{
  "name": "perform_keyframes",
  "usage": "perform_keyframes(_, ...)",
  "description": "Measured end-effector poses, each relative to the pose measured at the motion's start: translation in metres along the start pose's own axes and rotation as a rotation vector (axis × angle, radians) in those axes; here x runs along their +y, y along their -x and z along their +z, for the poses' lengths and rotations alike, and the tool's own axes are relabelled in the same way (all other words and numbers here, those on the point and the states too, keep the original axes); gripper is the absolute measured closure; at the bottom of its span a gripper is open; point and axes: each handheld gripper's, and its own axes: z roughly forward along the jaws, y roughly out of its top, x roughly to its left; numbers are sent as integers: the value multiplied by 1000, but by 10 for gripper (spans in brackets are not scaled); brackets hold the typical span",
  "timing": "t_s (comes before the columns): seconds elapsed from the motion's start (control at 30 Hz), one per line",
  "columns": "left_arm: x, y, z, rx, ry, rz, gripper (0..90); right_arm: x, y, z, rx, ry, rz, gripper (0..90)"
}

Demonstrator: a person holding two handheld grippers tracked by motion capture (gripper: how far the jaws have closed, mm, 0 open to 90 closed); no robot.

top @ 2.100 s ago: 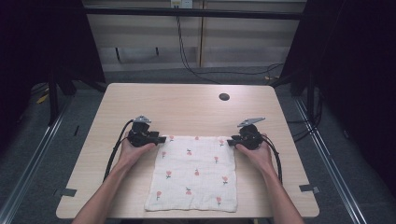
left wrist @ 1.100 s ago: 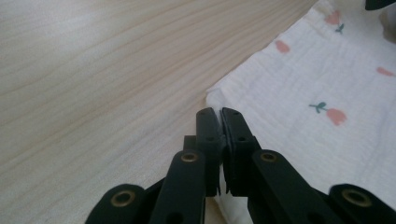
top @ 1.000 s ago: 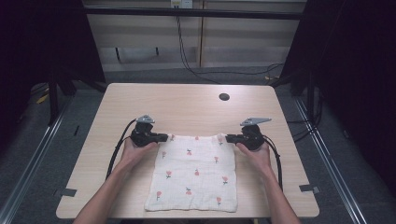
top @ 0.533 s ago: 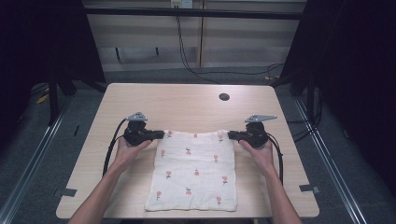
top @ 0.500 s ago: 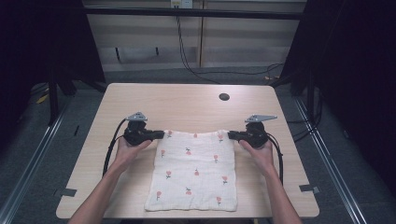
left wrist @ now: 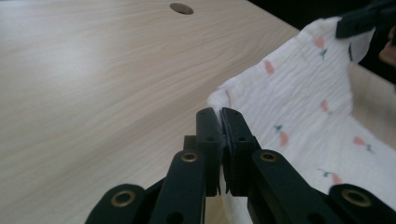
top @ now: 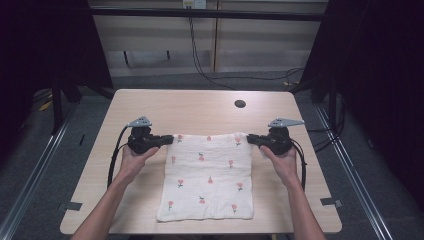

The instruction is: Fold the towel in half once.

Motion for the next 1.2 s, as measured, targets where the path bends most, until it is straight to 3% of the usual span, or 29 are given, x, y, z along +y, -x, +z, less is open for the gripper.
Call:
perform_keyframes(0.1, -2, 5, -1, 17, -26, 24, 867, -4, -2, 0, 1, -23, -2, 866)
perform_keyframes(0.2, -3, 13, -11, -2, -8, 29, 867, -3, -6, -10, 6, 12, 14, 866)
perform_keyframes(0.3, -6, 19, -16, 11, -12, 52, 867, -3, -11, -14, 20, 18, 11, 867)
perform_keyframes(0.4, -9, 27, -24, 0, -21, 76, 867, -6, -19, -19, 18, -35, -36, 866)
perform_keyframes(0.6, -10, 36, -35, -27, -13, 90, 866, -11, -22, -32, 24, -29, -31, 866)
perform_keyframes(0.8, -16, 46, -45, -13, -48, 126, 866, -23, -33, -37, 56, -58, -46, 866)
perform_keyframes(0.97, -16, 51, -53, -33, -53, 131, 866, -22, -41, -43, 62, -54, -70, 866)
perform_keyframes(1.07, -19, 53, -58, -73, -33, 112, 866, -20, -45, -51, 77, -38, -79, 866)
perform_keyframes(1.2, -25, 54, -59, -70, -49, 112, 866, -25, -49, -52, 89, -54, -90, 866)
